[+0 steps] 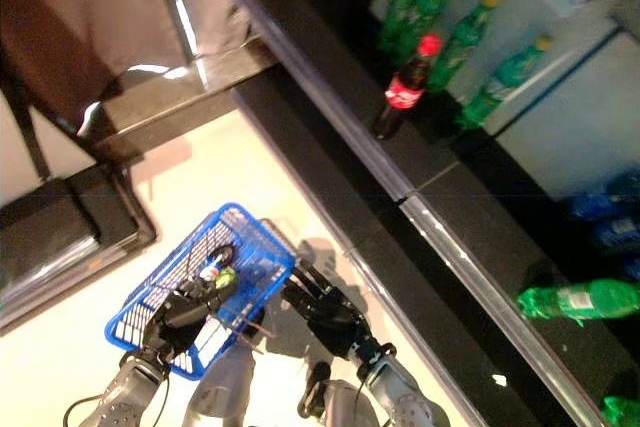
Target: Pick up the drink and place into the basket.
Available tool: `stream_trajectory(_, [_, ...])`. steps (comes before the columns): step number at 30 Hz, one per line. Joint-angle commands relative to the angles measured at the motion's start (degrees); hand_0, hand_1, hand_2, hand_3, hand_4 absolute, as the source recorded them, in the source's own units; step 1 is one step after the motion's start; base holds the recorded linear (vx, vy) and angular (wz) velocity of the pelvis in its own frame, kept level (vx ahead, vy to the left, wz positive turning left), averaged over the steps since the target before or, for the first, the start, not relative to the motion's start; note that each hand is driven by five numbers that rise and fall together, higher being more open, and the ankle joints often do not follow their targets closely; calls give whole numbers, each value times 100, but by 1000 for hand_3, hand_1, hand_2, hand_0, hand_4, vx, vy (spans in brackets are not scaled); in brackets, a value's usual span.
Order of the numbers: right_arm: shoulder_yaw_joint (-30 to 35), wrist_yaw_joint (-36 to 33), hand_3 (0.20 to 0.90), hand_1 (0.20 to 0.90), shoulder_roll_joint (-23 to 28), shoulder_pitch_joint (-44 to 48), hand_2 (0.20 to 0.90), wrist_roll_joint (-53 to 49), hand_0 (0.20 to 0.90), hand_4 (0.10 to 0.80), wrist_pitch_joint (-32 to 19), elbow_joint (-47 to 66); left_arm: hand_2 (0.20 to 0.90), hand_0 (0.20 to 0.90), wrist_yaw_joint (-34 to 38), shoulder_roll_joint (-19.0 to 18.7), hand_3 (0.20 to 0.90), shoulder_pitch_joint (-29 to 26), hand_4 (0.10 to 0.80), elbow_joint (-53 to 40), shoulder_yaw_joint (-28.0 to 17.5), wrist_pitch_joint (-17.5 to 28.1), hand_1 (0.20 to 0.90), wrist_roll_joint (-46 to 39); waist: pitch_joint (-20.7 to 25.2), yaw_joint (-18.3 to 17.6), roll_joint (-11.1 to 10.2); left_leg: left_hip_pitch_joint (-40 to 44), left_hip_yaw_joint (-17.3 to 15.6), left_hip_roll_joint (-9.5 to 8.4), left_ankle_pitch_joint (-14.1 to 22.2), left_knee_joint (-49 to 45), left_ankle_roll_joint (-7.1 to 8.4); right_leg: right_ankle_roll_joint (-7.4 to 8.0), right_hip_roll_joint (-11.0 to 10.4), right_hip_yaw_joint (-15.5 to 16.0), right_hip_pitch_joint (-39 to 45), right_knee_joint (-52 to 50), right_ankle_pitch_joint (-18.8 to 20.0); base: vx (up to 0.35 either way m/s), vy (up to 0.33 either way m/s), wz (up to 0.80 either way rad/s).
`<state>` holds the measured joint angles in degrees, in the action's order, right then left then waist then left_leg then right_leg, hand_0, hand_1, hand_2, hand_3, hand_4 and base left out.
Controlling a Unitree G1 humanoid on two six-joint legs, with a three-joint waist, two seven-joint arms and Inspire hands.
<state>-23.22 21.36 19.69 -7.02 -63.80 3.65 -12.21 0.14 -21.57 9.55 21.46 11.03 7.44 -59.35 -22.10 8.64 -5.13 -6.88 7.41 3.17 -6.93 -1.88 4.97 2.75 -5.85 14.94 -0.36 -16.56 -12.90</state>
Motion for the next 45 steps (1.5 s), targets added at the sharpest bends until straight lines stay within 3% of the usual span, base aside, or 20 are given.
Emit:
stream_trajectory(1, [83, 426, 900, 900, 130, -311, 900, 551, 900, 800, -235, 70, 300, 300, -53, 315, 200, -175, 100, -564, 39, 1053, 300, 360, 850, -255, 275, 438, -446, 147, 280, 39, -132, 116, 148, -99, -24, 507, 784, -75, -101, -49])
stream_trajectory(4, [306, 320, 900, 900, 112, -409, 900, 431, 900, 800, -265, -214, 300, 300, 459, 409, 200, -189, 100, -32, -112, 1015, 300, 414, 973, -419, 261, 557, -637, 315, 224, 94, -54, 94, 251, -232, 45, 569, 783, -99, -157, -44])
stream_trajectory(6, [590, 258, 900, 900, 113, -575, 900, 610, 900, 800, -201, -576, 300, 300, 544, 515, 200, -101, 100, 579, -400, 1079, 300, 325, 1072, -574, 261, 609, -809, 552, 93, 147, 93, 70, 409, -388, 131, 696, 801, -140, -232, -42])
stream_trajectory(11, [1042, -293, 900, 900, -18, -587, 900, 1885, 900, 800, -132, -1906, 300, 300, 634, 915, 200, -101, 100, 1660, -1021, 1149, 300, -316, 1126, -778, 206, 432, -1426, 998, -315, 233, 293, 102, 597, -654, 360, 1180, 1006, -139, -192, -39])
stream_trajectory(12, [1072, -403, 900, 900, -34, -575, 900, 2000, 900, 800, -121, -2027, 300, 300, 638, 940, 200, -121, 100, 1740, -1055, 1131, 300, -341, 1129, -799, 205, 398, -1535, 1019, -344, 195, 301, 102, 601, -648, 370, 1214, 1021, -229, -169, -22])
stream_trajectory(13, [1176, -633, 900, 900, -69, -474, 900, 2455, 900, 800, -294, -2683, 300, 300, 661, 1017, 200, -256, 100, 2138, -1125, 1079, 300, -291, 1129, -899, 162, 327, -1973, 991, -187, -264, 250, 77, 536, -544, 409, 1323, 1057, -155, -109, -10])
stream_trajectory(14, [1176, -632, 900, 900, -70, -470, 900, 2455, 900, 800, -296, -2686, 300, 300, 660, 1017, 200, -259, 100, 2140, -1126, 1079, 300, -291, 1142, -899, 166, 306, -1971, 996, -192, -267, 251, 74, 541, -544, 391, 1327, 1067, -249, -117, 0])
stream_trajectory(15, [1169, -757, 900, 900, -65, -336, 900, 2587, 900, 800, -317, -3145, 300, 300, 654, 1051, 200, -357, 100, 2381, -1156, 1009, 300, -248, 1147, -930, 79, 316, -1995, 721, 313, -793, 78, 78, 386, -531, 372, 1409, 1131, -205, -37, 6])
stream_trajectory(17, [1178, -995, 900, 900, -32, -160, 900, 2718, 900, 800, -173, -3697, 300, 300, 680, 1076, 200, -453, 100, 2661, -1172, 975, 300, -225, 1185, -945, 36, 287, -1809, 258, 799, -1504, -92, 65, 271, -612, 327, 1559, 1238, -251, -5, -12])
stream_trajectory(18, [1191, -1150, 900, 900, 18, -53, 900, 3011, 900, 800, -180, -4156, 300, 300, 685, 1140, 200, -489, 100, 2912, -1259, 962, 300, -434, 1207, -925, 51, 269, -1519, -289, 1163, -1966, -245, 60, 241, -711, 297, 1639, 1320, -218, 67, -48])
stream_trajectory(19, [1213, -1274, 900, 900, 36, -19, 900, 3195, 900, 800, -136, -4411, 300, 300, 656, 1198, 200, -485, 100, 3064, -1385, 917, 300, -570, 1244, -926, 91, 323, -1438, -568, 1299, -2114, -289, 59, 266, -755, 276, 1666, 1346, -173, 71, -55])
stream_trajectory(22, [1416, -1681, 900, 900, -70, 3, 900, 3328, 900, 800, -163, -4877, 300, 300, 560, 1312, 200, -450, 100, 3456, -1546, 954, 300, -598, 1364, -948, 148, 453, -1245, -912, 1384, -2163, -299, 83, 316, -778, 207, 1703, 1433, -157, 86, -25])
stream_trajectory(23, [1519, -1748, 900, 900, -140, 10, 900, 3287, 900, 800, -216, -5086, 300, 300, 522, 1343, 200, -462, 100, 3640, -1553, 1002, 300, -566, 1424, -995, 200, 667, -1198, -932, 1487, -1772, -319, 118, 362, -787, 146, 1705, 1480, -98, 90, -1])
stream_trajectory(25, [1809, -1784, 900, 900, -331, 58, 900, 2884, 900, 800, -353, -5474, 300, 300, 452, 1351, 200, -532, 100, 4036, -1547, 1075, 300, -512, 1505, -1113, 281, 1089, -1269, -887, 1713, -895, -421, 226, 414, -835, 16, 1703, 1562, -67, 104, -42])
stream_trajectory(32, [1910, -2009, 900, 900, -649, 34, 900, 3155, 900, 800, -799, -5730, 300, 300, 489, 1133, 200, -612, 100, 4492, -1491, 981, 300, -389, 1464, -1312, 321, 1470, -1379, -804, 1483, 59, -495, 495, 526, -889, -587, 1531, 1896, -143, 3, -46])
stream_trajectory(34, [1759, -2073, 900, 900, -675, 71, 900, 3307, 900, 800, -820, -5676, 300, 300, 584, 1046, 200, -621, 100, 4544, -1536, 940, 300, -297, 1415, -1267, 316, 1474, -1619, -749, 1430, 136, -506, 562, 413, -524, -789, 1120, 1904, -263, -107, -41])
stream_trajectory(36, [1667, -2183, 900, 900, -668, 133, 900, 3498, 900, 800, -840, -5679, 300, 300, 651, 1005, 200, -627, 100, 4610, -1486, 909, 300, -268, 1417, -1213, 358, 1411, -1818, -652, 1313, 206, -540, 533, 367, -406, -783, 782, 1735, -308, -157, -77])
stream_trajectory(41, [1699, -2506, 900, 900, -696, 193, 900, 3893, 900, 800, -853, -5831, 300, 300, 776, 1048, 200, -647, 100, 4788, -1465, 868, 300, -146, 1534, -1044, 437, 1273, -2059, -465, 1230, 108, -624, 571, -182, -310, -497, 595, 1563, -198, -252, -78])
stream_trajectory(43, [1577, -2636, 900, 900, -716, 229, 900, 4401, 900, 800, -890, -5845, 300, 300, 871, 1017, 200, -644, 100, 4790, -1534, 821, 300, -160, 1576, -955, 438, 1286, -2229, -262, 1217, 52, -577, 669, -565, -199, -433, 634, 1664, -161, -451, -83])
stream_trajectory(45, [1411, -2606, 900, 900, -698, 214, 900, 4734, 900, 800, -885, -5756, 300, 300, 840, 951, 200, -610, 100, 4768, -1630, 806, 300, -77, 1579, -861, 397, 1420, -2532, 31, 1184, 49, -407, 707, -710, 228, -210, 931, 1624, -93, -526, -68])
